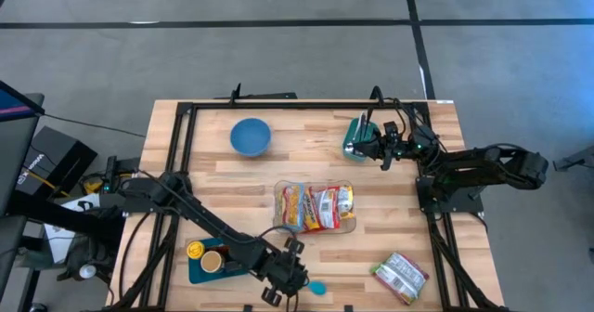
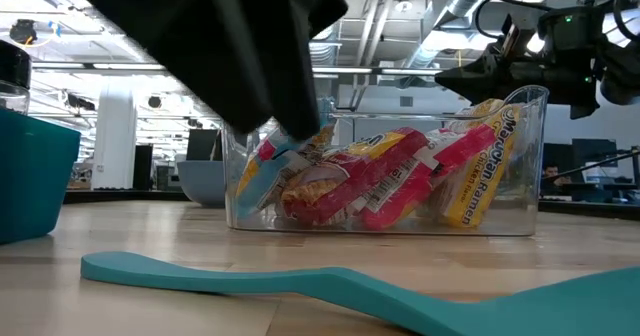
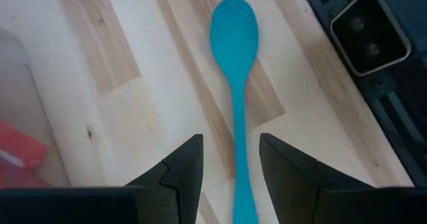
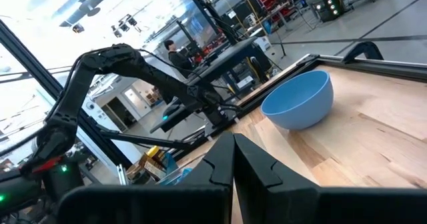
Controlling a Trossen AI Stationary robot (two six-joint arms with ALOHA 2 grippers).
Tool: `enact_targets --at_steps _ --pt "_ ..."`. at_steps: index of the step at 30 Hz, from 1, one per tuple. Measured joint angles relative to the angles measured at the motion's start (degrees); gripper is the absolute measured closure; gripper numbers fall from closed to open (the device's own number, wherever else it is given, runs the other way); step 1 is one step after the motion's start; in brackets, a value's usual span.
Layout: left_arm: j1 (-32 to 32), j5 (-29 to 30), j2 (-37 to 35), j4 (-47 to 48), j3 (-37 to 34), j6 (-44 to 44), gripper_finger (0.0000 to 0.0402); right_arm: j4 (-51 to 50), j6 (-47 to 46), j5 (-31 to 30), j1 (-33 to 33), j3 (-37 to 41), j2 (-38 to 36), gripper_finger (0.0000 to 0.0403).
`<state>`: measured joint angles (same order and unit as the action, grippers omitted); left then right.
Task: Pick & Place Food Item
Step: Put the blue baby spoon into the blue bin
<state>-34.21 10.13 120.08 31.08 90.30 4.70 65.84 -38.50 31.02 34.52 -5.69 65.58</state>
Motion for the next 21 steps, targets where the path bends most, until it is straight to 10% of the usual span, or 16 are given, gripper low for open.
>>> enact_targets --at_steps 21 --pt "0.8 -2.8 5.0 -3.6 -0.1 1.9 0.0262 -1.2 0.1 -2.4 0.0 0.0 0.0 0.0402"
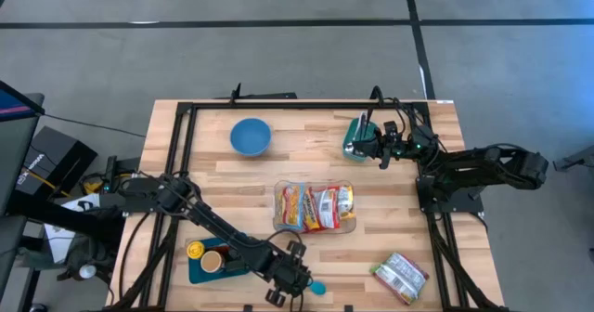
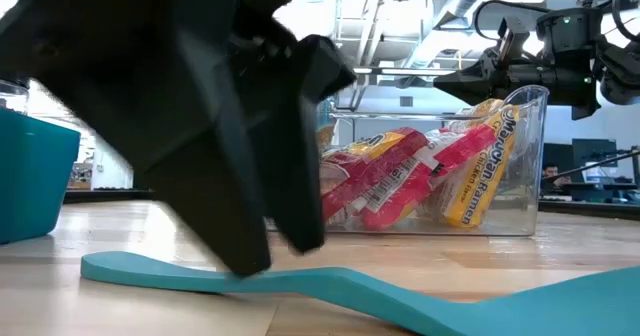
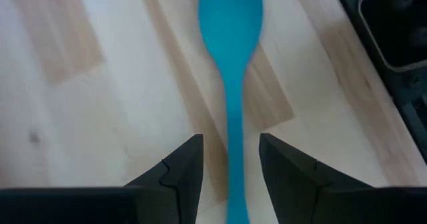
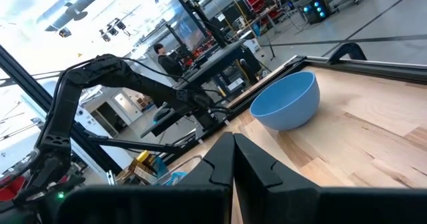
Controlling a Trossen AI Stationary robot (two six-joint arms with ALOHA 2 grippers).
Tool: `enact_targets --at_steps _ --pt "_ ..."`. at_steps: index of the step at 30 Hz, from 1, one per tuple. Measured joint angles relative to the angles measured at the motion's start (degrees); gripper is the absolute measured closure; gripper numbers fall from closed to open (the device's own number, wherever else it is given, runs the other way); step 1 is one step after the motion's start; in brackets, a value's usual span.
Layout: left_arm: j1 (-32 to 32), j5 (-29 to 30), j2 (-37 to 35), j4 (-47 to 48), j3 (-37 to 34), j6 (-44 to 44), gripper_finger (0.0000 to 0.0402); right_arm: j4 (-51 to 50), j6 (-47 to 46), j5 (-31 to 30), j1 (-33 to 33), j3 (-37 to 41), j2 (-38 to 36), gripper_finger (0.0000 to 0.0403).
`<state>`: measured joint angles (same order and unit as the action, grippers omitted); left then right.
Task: Pick & Place Food Item
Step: Put the blue baby spoon into the blue bin
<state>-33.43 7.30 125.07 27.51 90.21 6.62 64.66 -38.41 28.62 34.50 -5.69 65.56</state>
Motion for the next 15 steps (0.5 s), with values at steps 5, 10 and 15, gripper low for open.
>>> enact_targets --at_steps 5,10,15 --pt "0.0 -0.2 0.1 -0.1 0.0 0.2 0.0262 0.0 0.0 0.0 0.0 0.0 0.0 0.0402" --pt "0.0 -0.2 0.9 -0.4 0.1 1.6 0.0262 0.0 0.2 0.0 0.0 0.0 0.0 0.0402" --pt "-0.1 -0.2 2.3 -1.4 0.2 2.0 0.0262 0.0 0.9 0.0 0.0 0.0 0.0 0.0402"
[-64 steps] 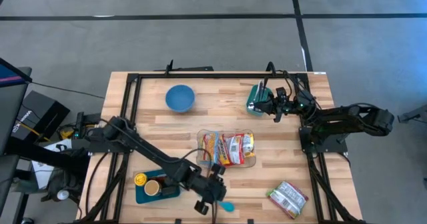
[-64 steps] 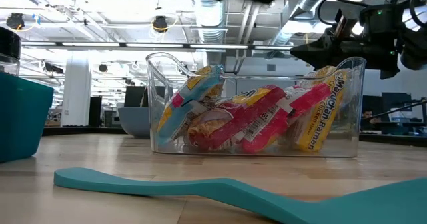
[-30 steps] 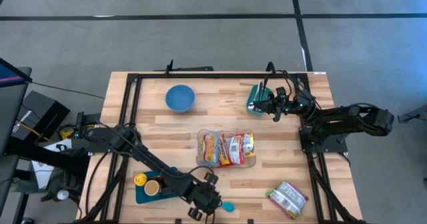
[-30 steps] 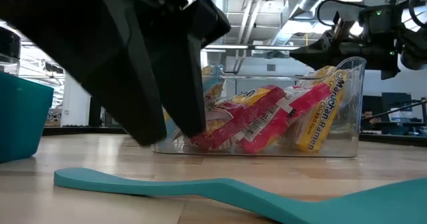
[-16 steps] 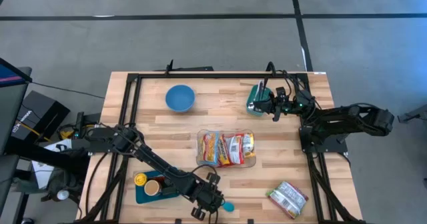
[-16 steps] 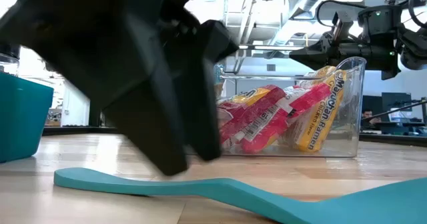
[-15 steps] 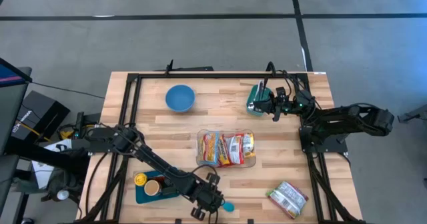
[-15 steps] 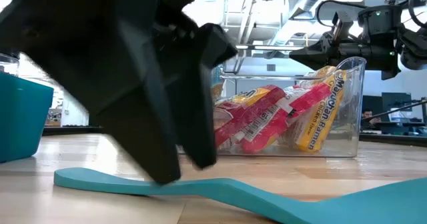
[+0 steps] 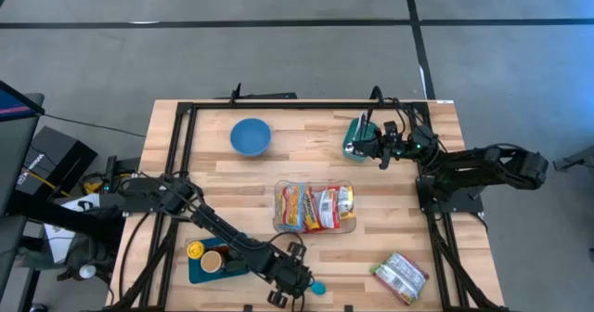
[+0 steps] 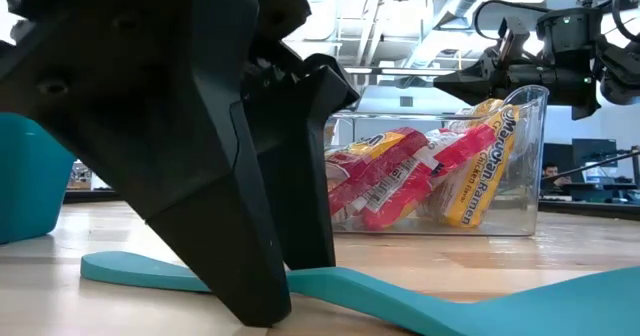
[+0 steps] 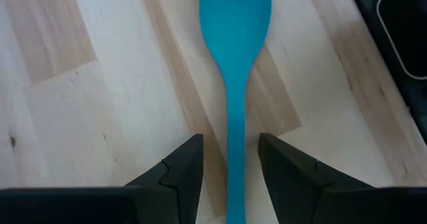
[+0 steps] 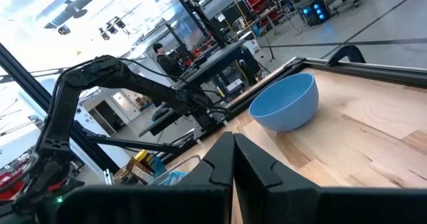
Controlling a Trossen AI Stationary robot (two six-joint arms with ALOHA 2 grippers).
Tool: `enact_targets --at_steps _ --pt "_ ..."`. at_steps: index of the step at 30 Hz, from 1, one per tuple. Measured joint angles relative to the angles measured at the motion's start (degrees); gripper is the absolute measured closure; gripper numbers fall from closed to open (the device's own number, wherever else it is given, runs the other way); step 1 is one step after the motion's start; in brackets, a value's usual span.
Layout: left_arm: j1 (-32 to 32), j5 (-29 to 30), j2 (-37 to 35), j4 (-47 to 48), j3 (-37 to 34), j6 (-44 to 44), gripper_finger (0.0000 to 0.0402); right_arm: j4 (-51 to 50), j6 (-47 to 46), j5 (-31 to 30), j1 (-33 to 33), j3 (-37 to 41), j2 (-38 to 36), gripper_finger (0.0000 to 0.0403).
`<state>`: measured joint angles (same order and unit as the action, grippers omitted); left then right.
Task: Pick & Place Food Item
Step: Put the blue baby spoon into the blue bin
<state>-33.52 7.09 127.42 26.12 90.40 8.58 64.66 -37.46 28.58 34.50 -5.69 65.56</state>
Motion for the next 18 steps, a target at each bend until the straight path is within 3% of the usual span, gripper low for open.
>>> enact_targets --at_steps 7,18 --pt "0.2 0.5 0.0 -0.1 0.0 0.7 0.0271 -0.2 0.4 -0.1 0.0 0.0 0.0 0.0402" --pt "0.1 0.4 0.0 -0.3 -0.1 0.8 0.0337 -0.2 0.4 -0.1 0.0 0.0 0.0 0.0402"
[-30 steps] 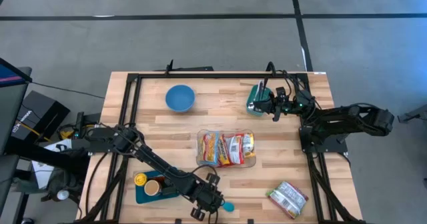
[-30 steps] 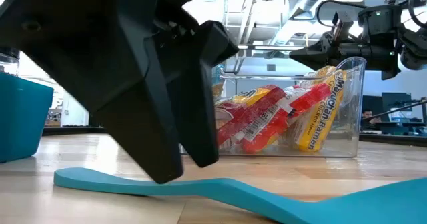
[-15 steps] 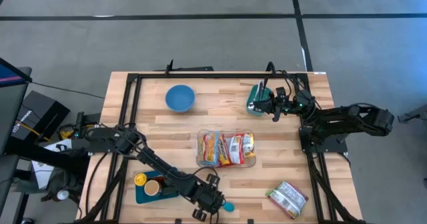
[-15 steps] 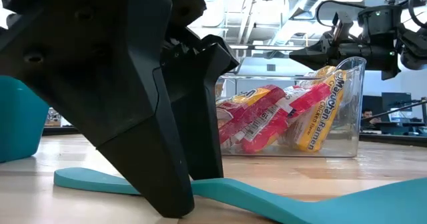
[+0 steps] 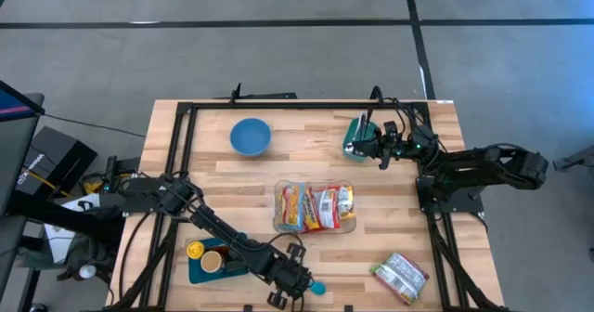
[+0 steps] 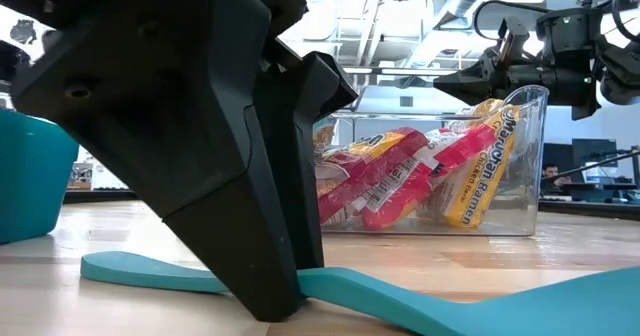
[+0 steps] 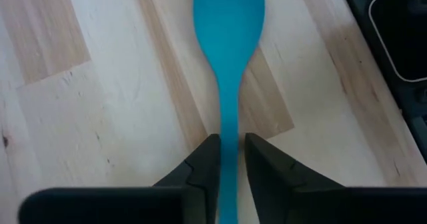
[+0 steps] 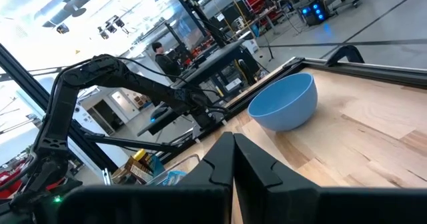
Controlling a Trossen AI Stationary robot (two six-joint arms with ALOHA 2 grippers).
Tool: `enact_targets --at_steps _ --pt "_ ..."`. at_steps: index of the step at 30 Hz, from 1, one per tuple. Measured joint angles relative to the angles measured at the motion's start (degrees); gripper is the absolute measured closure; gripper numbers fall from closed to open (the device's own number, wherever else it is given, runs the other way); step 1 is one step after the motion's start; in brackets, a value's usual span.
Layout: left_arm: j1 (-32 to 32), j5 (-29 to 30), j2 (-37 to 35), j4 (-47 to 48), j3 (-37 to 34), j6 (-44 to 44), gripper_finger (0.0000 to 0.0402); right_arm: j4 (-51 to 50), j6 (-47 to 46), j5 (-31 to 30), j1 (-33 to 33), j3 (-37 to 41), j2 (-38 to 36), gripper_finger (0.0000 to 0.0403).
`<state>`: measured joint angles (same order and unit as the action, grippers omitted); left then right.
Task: Pick & Place Food Item
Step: Put the blue baby spoon into the blue bin
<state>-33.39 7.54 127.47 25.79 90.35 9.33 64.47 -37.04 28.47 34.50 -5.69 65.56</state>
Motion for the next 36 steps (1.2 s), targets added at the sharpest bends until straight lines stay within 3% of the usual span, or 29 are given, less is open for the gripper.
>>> enact_targets --at_steps 9,30,36 --pt "0.0 0.1 -0.1 -0.3 -0.1 0.2 0.0381 -0.2 0.0 0.0 0.0 0.0 0.0 0.0402" --pt "0.2 4.5 -2.7 -0.5 -0.3 0.5 0.0382 -0.3 0.0 0.0 0.0 0.0 0.0 0.0402" --pt "0.4 7.2 -6.7 -0.6 -0.2 -0.3 0.0383 -0.6 0.0 0.0 0.0 0.0 0.0 0.0402"
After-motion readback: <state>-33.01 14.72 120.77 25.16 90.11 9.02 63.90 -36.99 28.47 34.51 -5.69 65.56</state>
